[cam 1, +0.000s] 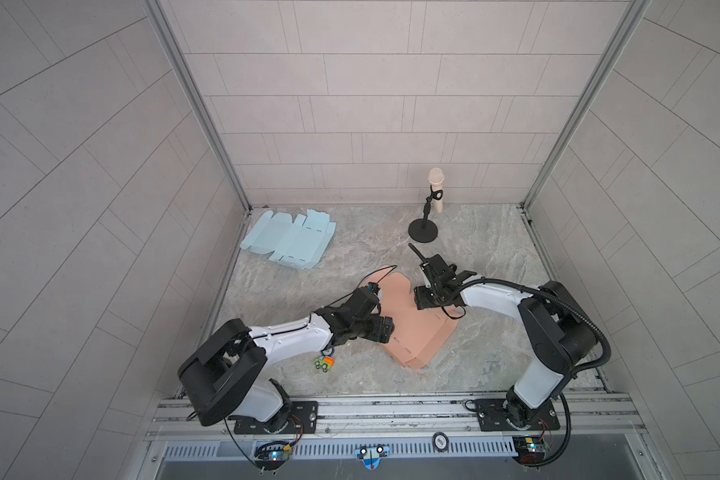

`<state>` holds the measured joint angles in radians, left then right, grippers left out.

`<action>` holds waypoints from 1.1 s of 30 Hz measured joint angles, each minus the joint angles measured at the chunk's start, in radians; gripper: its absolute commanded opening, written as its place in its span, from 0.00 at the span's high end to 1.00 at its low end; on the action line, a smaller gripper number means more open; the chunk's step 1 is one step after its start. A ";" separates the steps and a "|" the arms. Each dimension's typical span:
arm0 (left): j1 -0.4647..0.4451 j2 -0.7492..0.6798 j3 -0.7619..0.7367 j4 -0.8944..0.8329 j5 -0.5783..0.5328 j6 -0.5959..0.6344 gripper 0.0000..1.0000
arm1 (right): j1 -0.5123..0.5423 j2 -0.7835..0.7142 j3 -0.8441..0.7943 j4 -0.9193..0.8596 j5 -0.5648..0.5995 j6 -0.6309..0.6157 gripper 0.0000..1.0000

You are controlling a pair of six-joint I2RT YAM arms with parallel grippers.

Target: Fold the paper box

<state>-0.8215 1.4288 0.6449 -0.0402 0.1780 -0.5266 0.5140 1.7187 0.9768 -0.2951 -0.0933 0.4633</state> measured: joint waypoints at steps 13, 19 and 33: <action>0.003 -0.047 0.047 -0.095 -0.023 0.038 0.10 | 0.053 -0.274 -0.031 -0.126 0.058 0.017 0.23; 0.017 -0.001 0.135 -0.083 -0.018 0.071 0.10 | 0.144 -0.456 -0.172 -0.182 0.068 0.129 0.24; 0.058 0.148 0.244 -0.034 0.051 0.098 0.12 | 0.269 -0.707 -0.509 -0.121 -0.005 0.474 0.27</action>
<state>-0.7635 1.5768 0.8890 -0.0742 0.2287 -0.4282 0.7834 1.0115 0.4683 -0.4160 -0.0986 0.9371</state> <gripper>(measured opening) 0.888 0.731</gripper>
